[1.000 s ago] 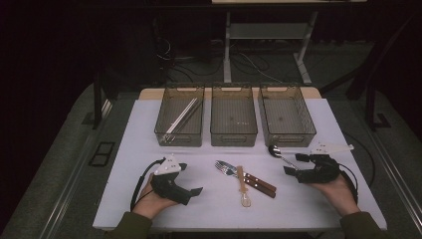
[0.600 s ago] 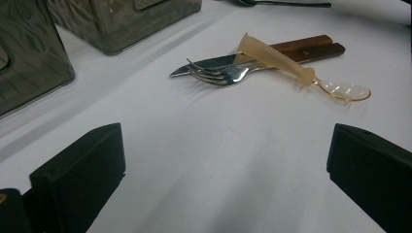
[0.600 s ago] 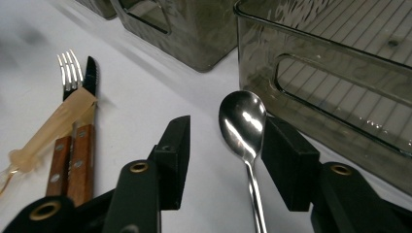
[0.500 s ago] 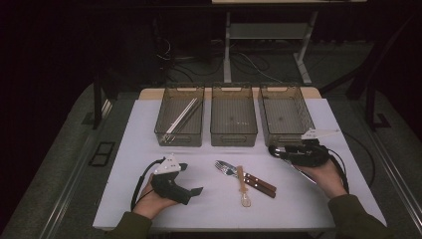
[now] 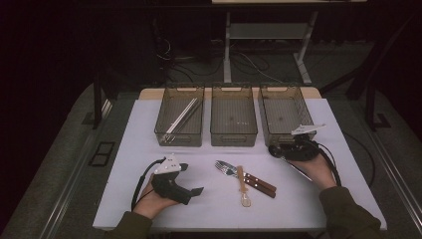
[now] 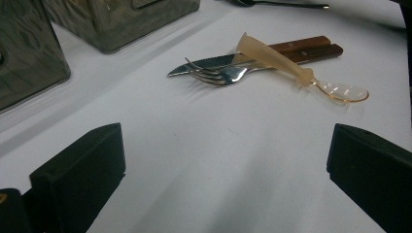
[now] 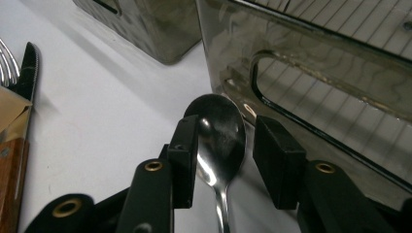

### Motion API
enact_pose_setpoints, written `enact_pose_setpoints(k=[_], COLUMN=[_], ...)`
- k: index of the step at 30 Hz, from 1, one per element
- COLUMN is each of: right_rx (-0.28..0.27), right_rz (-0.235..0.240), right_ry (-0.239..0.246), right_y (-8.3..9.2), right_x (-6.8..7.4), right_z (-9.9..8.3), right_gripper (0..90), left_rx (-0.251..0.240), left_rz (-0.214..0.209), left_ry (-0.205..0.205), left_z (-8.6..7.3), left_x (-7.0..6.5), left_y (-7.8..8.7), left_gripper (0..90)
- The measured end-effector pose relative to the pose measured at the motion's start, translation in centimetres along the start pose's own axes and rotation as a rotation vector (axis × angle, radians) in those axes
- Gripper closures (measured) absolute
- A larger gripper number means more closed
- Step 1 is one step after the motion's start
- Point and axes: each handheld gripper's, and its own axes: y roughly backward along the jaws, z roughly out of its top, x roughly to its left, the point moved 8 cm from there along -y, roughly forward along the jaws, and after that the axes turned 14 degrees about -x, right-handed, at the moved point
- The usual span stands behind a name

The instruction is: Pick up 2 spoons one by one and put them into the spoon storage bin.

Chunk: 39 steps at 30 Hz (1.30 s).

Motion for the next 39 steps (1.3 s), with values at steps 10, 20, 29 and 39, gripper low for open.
enact_pose_setpoints(k=[10, 20, 29, 39], right_rx=[0.037, 0.053, 0.066, 0.061], right_rz=[-0.01, -0.016, 0.003, 0.036], right_ry=[0.024, 0.105, 0.159, 0.128], right_y=[-0.65, -0.86, -0.79, -0.55], right_x=[0.07, 0.51, 0.94, 0.82], right_z=[-0.55, -0.7, -0.82, -0.87], right_gripper=[55.6, 55.8, 59.4, 67.1], left_rx=[0.007, 0.022, 0.023, 0.025], left_rz=[-0.009, -0.023, -0.018, -0.012], left_ry=[0.001, 0.001, 0.0, -0.003], left_z=[-0.1, -0.28, -0.3, -0.32], left_x=[-0.12, -0.33, -0.26, -0.19], left_y=[-0.08, -0.2, -0.16, -0.16], left_gripper=[0.0, 0.0, 0.0, 0.0])
